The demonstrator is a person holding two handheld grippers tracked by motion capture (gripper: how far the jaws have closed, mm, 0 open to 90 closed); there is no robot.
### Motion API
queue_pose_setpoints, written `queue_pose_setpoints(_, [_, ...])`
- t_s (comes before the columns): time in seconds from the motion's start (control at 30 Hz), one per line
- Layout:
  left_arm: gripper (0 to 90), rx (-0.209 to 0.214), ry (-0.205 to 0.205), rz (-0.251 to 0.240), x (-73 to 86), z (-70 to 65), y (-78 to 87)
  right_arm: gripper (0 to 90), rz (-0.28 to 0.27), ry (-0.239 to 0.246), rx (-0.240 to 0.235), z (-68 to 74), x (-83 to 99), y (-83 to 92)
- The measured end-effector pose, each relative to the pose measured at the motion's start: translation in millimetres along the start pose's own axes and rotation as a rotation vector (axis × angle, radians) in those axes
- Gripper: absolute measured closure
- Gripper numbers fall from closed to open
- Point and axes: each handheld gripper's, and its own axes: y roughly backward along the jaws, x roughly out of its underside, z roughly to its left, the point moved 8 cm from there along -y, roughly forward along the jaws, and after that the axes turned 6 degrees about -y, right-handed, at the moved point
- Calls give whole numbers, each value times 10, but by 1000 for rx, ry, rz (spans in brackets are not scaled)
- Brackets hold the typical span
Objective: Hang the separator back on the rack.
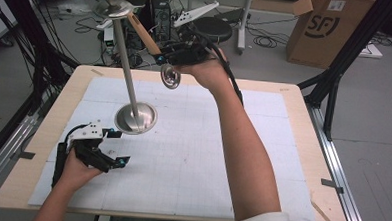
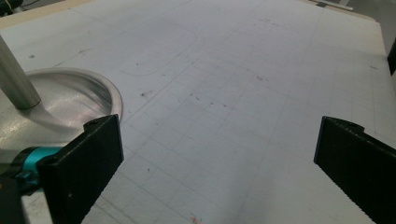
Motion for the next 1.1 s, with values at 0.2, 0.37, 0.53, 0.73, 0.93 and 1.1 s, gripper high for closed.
queue_pose_setpoints(0.2, [19,8,-5,5,4,-14,-11,685,8,-5,-1,-36,17,-73])
queue_pose_setpoints(0.37, [19,7,-1,4,4,-9,-2,685,6,-12,-9,-41,16,-162])
queue_pose_setpoints(0.53, [19,11,-1,7,8,-18,0,685,10,-18,-14,-43,14,-252])
queue_pose_setpoints(0.73, [19,15,5,0,3,-20,-4,686,4,-30,-13,-30,7,-346])
queue_pose_setpoints(0.93, [19,14,8,3,12,-30,-7,687,2,-29,-15,-32,0,-387])
queue_pose_setpoints(1.1, [19,19,7,-5,2,-35,4,687,4,-31,-5,-17,-8,-418])
